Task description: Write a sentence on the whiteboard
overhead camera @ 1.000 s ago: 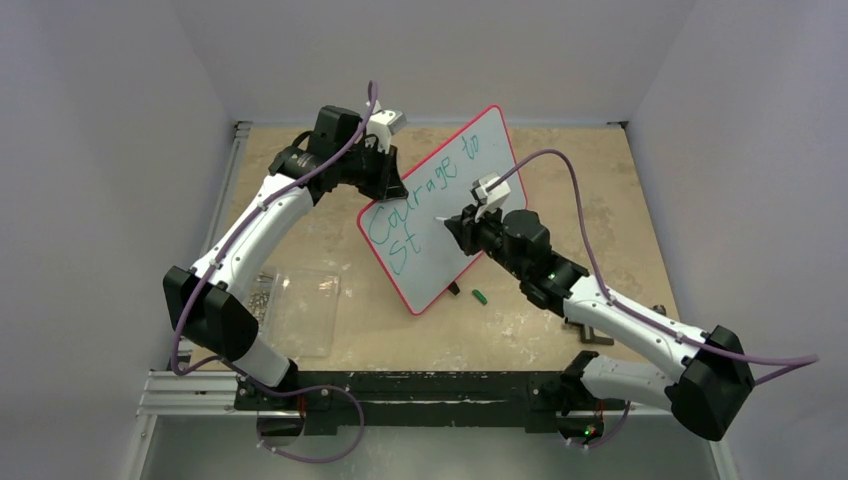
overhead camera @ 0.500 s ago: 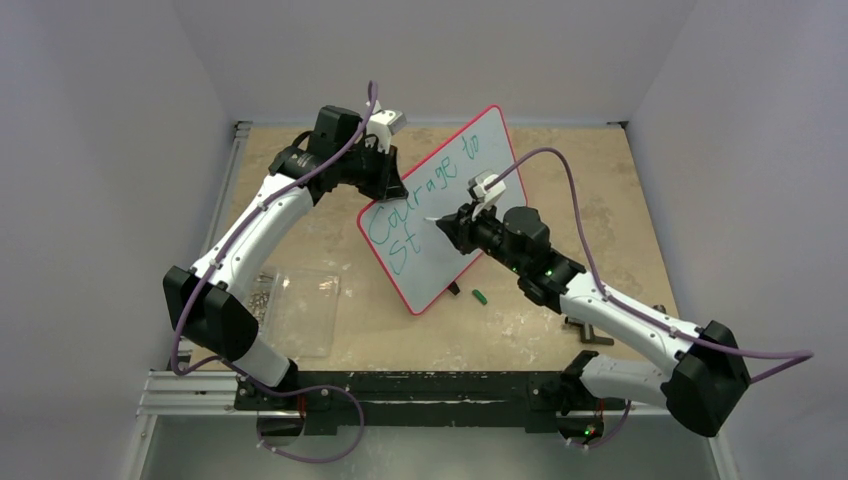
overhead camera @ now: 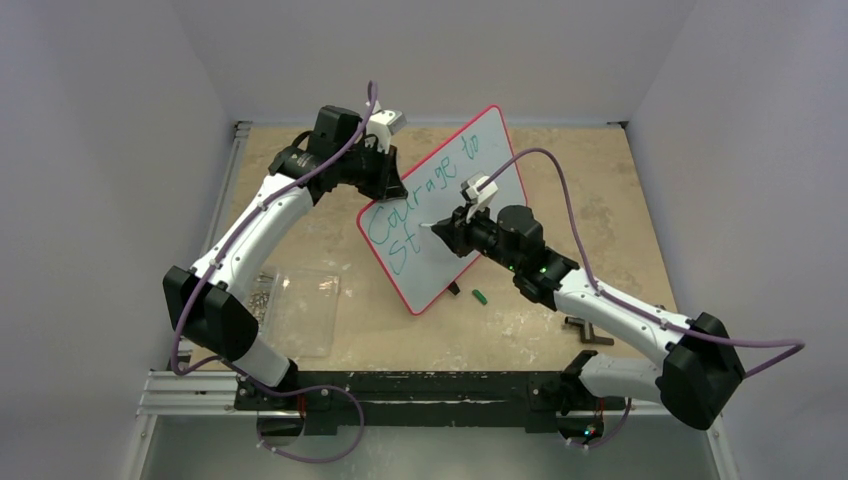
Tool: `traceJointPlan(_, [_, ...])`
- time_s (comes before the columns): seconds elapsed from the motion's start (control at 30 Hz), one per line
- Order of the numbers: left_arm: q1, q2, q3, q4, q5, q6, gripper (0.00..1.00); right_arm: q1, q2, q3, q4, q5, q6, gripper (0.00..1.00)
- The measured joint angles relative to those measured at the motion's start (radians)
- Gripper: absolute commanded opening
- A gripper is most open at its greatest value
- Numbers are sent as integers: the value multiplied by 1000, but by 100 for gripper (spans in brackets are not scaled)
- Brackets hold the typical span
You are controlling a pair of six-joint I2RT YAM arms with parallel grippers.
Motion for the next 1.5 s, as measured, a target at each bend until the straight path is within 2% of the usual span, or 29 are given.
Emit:
traceJointPlan(0.67, [0, 0, 0, 0, 0, 3, 0, 0, 1, -21, -34, -58, -2, 0])
traceJointPlan(1.5, [2, 0, 0, 1, -3, 8, 0, 3, 32, 76, -127, 21, 1, 0])
